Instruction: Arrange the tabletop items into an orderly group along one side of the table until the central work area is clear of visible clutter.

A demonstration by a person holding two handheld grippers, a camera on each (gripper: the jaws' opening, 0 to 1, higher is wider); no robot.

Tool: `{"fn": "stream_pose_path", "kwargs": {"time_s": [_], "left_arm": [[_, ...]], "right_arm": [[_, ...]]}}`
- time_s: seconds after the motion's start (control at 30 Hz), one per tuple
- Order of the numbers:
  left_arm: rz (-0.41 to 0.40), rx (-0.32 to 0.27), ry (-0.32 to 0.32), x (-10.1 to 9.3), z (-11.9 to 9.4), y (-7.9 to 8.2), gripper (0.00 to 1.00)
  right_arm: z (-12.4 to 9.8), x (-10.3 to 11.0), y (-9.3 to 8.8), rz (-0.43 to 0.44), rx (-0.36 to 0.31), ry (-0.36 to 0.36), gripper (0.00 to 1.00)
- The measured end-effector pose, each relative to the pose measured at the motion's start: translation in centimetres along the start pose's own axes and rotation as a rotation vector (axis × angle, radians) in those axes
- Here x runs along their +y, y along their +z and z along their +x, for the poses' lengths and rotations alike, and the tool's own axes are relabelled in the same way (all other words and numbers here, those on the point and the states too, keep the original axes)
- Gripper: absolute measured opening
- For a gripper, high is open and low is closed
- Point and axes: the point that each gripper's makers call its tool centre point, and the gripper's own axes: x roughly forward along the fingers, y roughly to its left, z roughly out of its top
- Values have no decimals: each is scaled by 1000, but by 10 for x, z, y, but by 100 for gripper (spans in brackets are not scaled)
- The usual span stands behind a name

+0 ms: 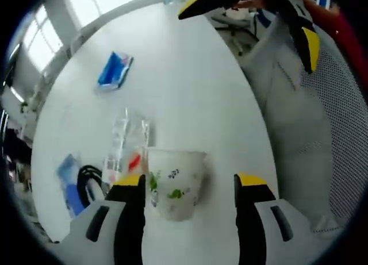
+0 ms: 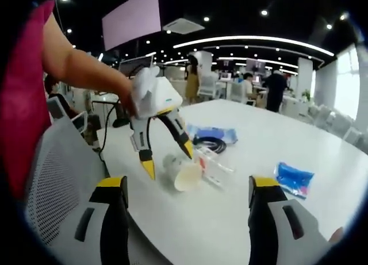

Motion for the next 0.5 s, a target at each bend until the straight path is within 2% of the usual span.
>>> {"fn": "stream_pose_path", "kwargs": {"time_s": [0.5], "left_arm": [[29, 40, -30, 5, 16, 0, 59]], "right_arm": [[1, 1, 1, 5, -4, 4, 85]]}}
